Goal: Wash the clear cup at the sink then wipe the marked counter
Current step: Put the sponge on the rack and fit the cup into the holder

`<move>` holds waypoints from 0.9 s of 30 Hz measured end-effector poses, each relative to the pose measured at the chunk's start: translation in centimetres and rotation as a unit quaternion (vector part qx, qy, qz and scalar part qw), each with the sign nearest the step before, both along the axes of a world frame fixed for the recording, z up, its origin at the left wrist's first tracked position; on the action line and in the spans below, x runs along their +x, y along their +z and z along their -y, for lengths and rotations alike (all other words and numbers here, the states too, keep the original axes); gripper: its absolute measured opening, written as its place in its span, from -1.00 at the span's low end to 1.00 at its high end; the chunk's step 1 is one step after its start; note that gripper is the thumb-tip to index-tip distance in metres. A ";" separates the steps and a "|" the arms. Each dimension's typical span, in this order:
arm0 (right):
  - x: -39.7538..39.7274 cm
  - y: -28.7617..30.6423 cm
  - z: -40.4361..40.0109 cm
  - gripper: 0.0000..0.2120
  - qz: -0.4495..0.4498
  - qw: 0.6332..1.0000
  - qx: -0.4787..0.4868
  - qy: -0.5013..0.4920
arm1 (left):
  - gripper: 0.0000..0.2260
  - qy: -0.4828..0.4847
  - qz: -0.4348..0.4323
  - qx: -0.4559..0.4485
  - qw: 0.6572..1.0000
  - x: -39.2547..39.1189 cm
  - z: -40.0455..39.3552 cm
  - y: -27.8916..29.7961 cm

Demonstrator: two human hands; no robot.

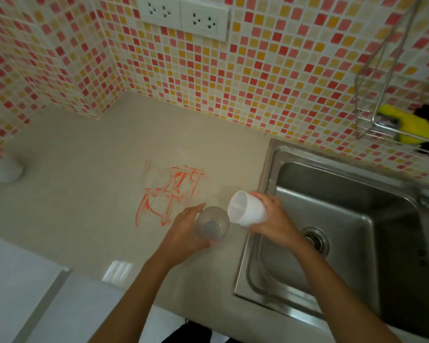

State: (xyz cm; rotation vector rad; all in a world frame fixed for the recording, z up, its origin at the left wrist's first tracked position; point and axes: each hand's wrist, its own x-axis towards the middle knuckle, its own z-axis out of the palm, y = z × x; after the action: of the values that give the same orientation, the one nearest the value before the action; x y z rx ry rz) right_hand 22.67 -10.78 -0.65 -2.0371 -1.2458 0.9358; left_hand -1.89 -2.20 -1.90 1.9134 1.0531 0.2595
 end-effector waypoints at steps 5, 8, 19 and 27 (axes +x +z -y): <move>-0.6 1.5 1.2 -0.17 0.043 0.999 0.004 0.022 | -0.24 0.031 0.059 0.010 0.998 1.2 0.4 -0.6; -1.0 2.6 1.3 -0.12 0.108 0.993 0.010 0.050 | -0.25 0.064 0.085 0.005 0.994 1.6 -0.1 -1.2; -6.4 6.8 -3.1 -0.22 0.219 0.965 0.051 0.133 | -0.25 0.061 0.107 0.006 0.992 2.2 -1.0 -2.2; -8.8 4.2 -4.5 -0.18 0.255 0.947 0.000 0.193 | -0.11 0.043 0.162 -0.040 0.985 2.2 0.0 -2.1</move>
State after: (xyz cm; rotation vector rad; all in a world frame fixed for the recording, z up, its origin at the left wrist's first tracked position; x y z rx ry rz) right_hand 13.85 -6.26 3.53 -2.1518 -1.9730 0.5748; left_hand 0.31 -2.25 -3.96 1.6853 0.9125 0.5501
